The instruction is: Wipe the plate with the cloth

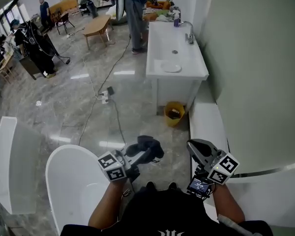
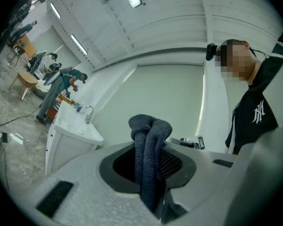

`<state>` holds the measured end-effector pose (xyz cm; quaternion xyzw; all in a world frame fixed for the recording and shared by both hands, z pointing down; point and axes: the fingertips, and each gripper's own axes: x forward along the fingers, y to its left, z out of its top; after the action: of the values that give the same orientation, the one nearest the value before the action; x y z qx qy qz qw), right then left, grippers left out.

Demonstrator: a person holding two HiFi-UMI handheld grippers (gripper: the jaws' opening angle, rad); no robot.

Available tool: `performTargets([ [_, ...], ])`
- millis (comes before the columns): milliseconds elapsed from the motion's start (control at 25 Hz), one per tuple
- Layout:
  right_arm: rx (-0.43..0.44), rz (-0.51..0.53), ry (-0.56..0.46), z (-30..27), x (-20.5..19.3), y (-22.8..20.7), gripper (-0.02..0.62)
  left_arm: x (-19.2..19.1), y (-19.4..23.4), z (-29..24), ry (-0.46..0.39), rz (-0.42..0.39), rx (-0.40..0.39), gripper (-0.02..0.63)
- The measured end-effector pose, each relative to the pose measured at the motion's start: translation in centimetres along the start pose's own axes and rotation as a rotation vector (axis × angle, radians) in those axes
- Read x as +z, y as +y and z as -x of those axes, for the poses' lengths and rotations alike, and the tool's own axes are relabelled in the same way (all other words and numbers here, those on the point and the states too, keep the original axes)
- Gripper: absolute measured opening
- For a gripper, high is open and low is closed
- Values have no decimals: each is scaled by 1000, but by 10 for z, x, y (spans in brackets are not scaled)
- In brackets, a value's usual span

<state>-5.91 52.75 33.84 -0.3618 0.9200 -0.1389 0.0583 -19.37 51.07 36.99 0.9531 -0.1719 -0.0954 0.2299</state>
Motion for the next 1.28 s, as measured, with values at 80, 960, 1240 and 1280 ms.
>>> performTargets([
  [80, -5, -3, -6, -12, 5, 2, 3, 9, 6, 6, -2, -1, -2, 64],
  [960, -93, -33, -12, -76, 9, -118, 6, 36, 134, -60, 14, 25, -4, 64],
  [1240, -57, -22, -27, -100, 38, -219, 6, 53, 194, -144, 27, 18, 39, 64],
  [1280, -53, -23, -30, -101, 43, -234, 6, 56, 201, -157, 30, 14, 43, 64],
])
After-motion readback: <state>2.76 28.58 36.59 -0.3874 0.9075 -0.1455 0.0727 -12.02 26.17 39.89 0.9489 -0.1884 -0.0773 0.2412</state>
